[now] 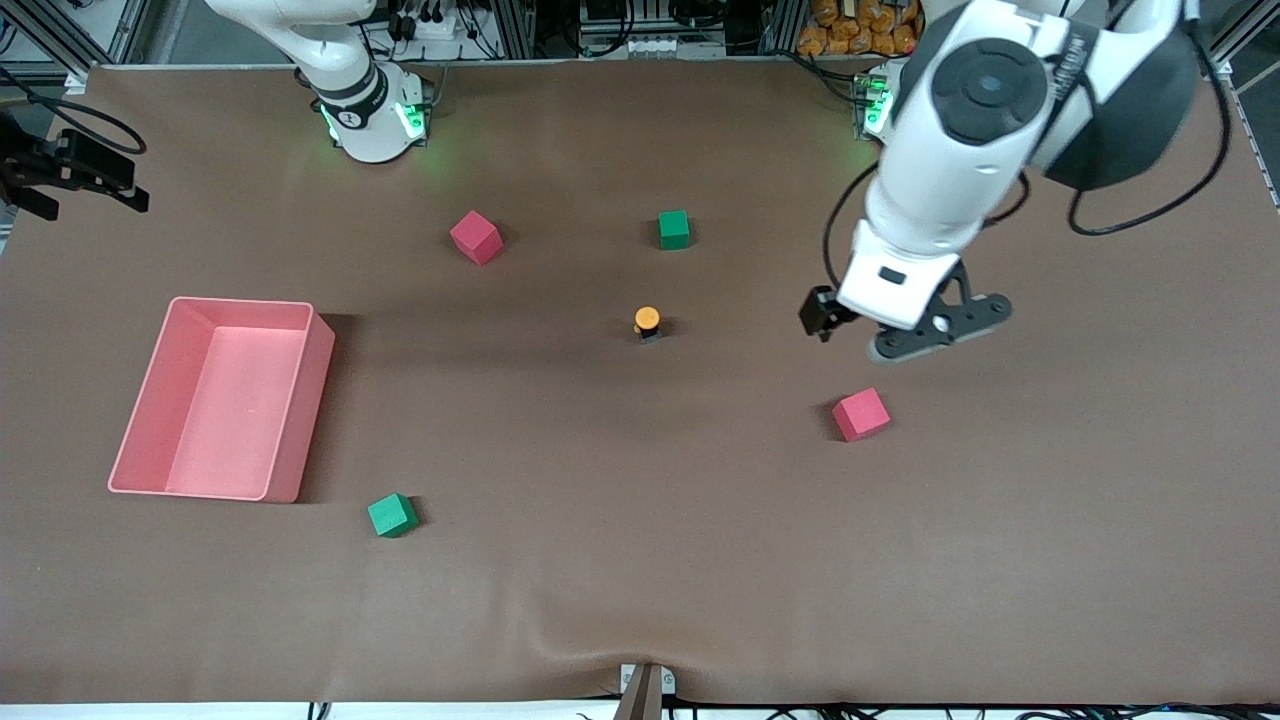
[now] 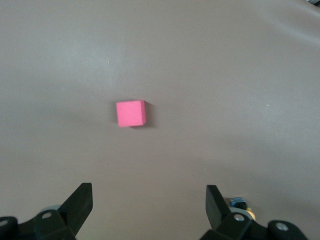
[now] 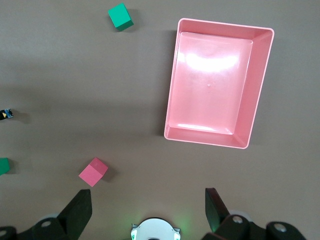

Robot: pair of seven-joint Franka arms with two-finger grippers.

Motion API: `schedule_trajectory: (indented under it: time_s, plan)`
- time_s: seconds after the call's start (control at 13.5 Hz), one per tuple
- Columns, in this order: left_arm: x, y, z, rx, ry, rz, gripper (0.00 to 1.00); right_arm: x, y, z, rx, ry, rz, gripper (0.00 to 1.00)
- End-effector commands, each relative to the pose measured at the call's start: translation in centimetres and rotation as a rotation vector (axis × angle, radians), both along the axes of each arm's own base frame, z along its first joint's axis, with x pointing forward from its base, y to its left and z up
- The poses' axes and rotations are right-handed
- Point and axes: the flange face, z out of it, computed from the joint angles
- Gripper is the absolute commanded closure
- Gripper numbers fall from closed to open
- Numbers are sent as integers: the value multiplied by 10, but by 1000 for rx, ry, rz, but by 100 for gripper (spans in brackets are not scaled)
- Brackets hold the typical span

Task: Place and upright button with both arms

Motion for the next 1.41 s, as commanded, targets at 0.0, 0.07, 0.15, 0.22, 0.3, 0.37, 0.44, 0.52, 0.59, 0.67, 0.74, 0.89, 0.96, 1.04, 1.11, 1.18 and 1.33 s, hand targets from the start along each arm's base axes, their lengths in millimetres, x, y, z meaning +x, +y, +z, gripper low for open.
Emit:
schedule_trajectory:
  time_s: [0.0, 0.07, 0.15, 0.22, 0.3, 0.37, 0.44, 0.52, 0.59, 0.67, 0.74, 0.89, 0.96, 1.04, 1.11, 1.18, 1.33]
  plan:
    - [6, 25, 3, -25, 13, -62, 0, -2, -5, 1, 4, -15, -11, 0]
    - [10, 34, 3, -24, 13, -79, 0, 0, -7, 0, 3, -20, -16, 0]
    - [15, 47, 4, -26, 13, -102, 0, 1, -8, 0, 3, -20, -17, 0]
    - [20, 58, 3, -25, 15, -120, 0, 1, -9, 0, 2, -20, -19, 0]
    - [25, 71, 4, -25, 14, -135, 0, 3, -11, 3, 2, -27, -27, 0]
    - [31, 90, 3, -25, 18, -147, 0, 11, -13, 2, 1, -23, -26, 0]
    - [36, 104, 3, -37, 21, -141, 0, 17, -13, 3, 0, -19, -27, 0]
    - [35, 103, 5, -47, 20, -133, 0, 22, -13, 0, -1, -10, -27, 0]
    - [34, 102, 8, -47, 14, -136, 0, 25, -14, -1, -1, -9, -29, 0]
    - [32, 105, 11, -47, 17, -139, 0, 27, -15, -1, -1, -12, -31, 0]
    - [27, 108, 16, -44, 22, -134, 0, 29, -14, -3, -1, -12, -29, 0]
    - [8, 110, 31, -33, 54, -131, 0, 36, -16, -11, -6, -13, -26, 0]
    - [-4, 116, 37, -27, 49, -140, 0, 41, -17, -13, -15, -32, -32, 0]
    - [-11, 126, 41, -23, 49, -130, 0, 41, -20, -13, -12, -32, -41, 0]
    - [-13, 139, 43, -22, 49, -125, 0, 40, -28, -13, 1, -33, -58, 0]
    - [-12, 150, 42, -22, 52, -145, 0, 40, -31, -14, 1, -27, -63, 0]
    - [-7, 182, 43, -25, 53, -160, 0, 38, -30, -14, 2, -26, -61, 0]
